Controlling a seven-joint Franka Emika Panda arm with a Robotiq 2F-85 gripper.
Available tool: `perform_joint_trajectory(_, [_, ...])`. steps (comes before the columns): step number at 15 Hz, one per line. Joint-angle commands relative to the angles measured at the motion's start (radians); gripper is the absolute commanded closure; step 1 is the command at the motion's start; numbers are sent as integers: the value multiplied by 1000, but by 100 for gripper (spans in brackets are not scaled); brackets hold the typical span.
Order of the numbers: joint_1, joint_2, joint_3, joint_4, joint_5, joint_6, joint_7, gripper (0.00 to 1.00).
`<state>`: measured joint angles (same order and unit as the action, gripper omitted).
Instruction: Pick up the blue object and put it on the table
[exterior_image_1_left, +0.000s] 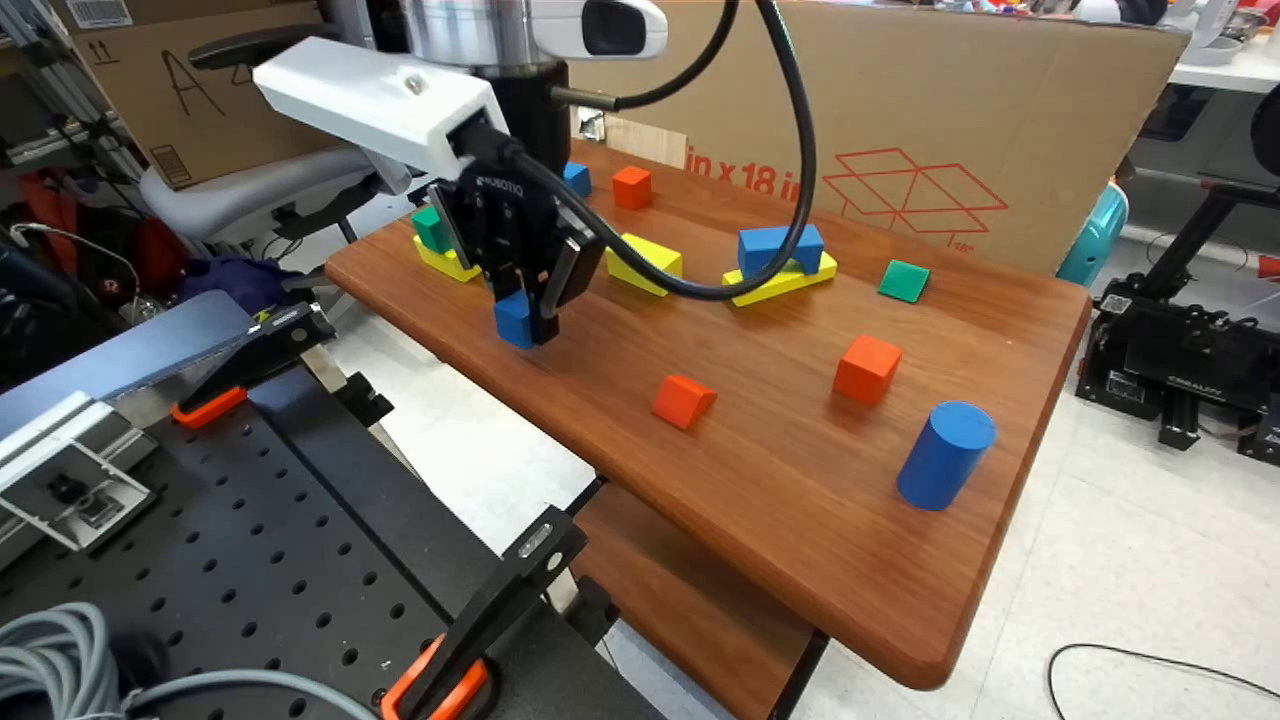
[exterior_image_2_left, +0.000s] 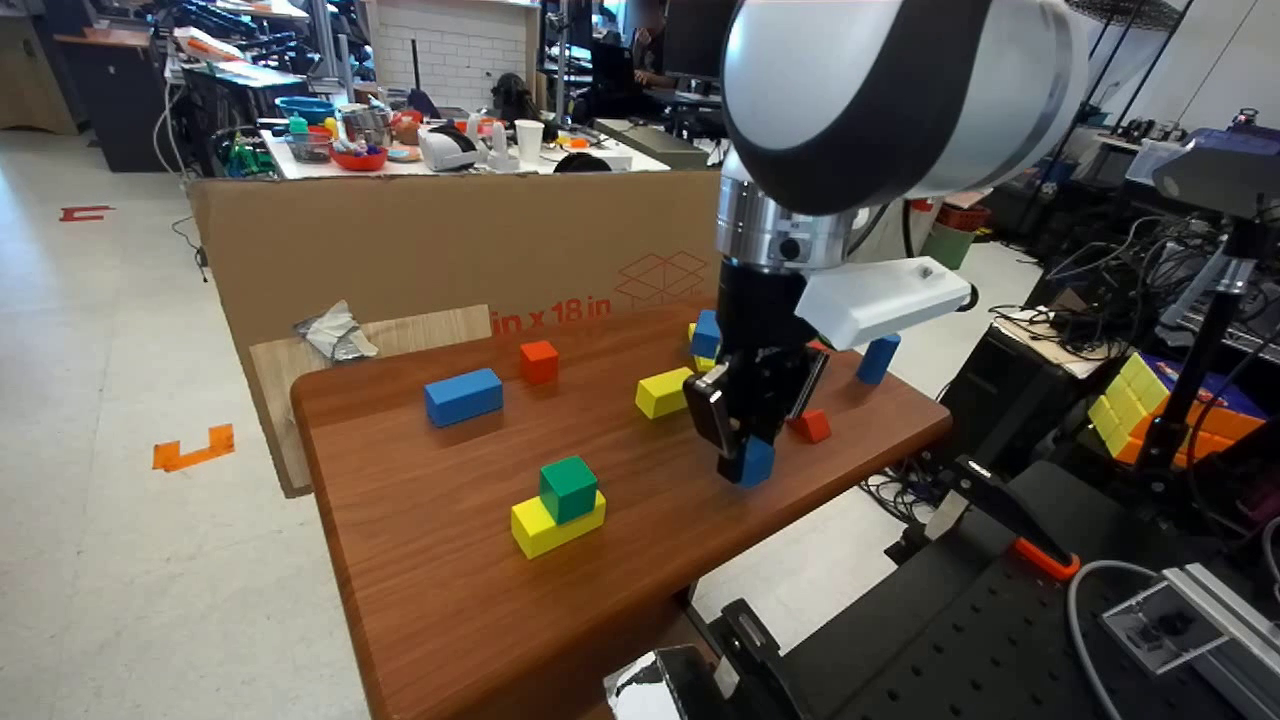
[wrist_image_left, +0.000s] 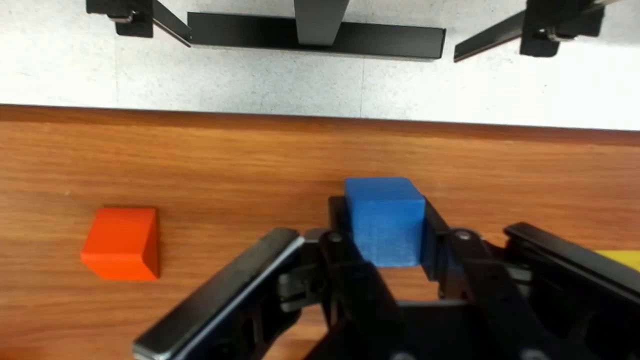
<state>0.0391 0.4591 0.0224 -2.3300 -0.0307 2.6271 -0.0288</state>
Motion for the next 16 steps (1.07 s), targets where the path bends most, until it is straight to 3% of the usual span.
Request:
perform_joint_trajectory(1, [13, 20, -35, -18, -49, 15, 17, 92])
perform_joint_trajectory(16, [53, 59, -76, 5, -144, 78, 50, 92])
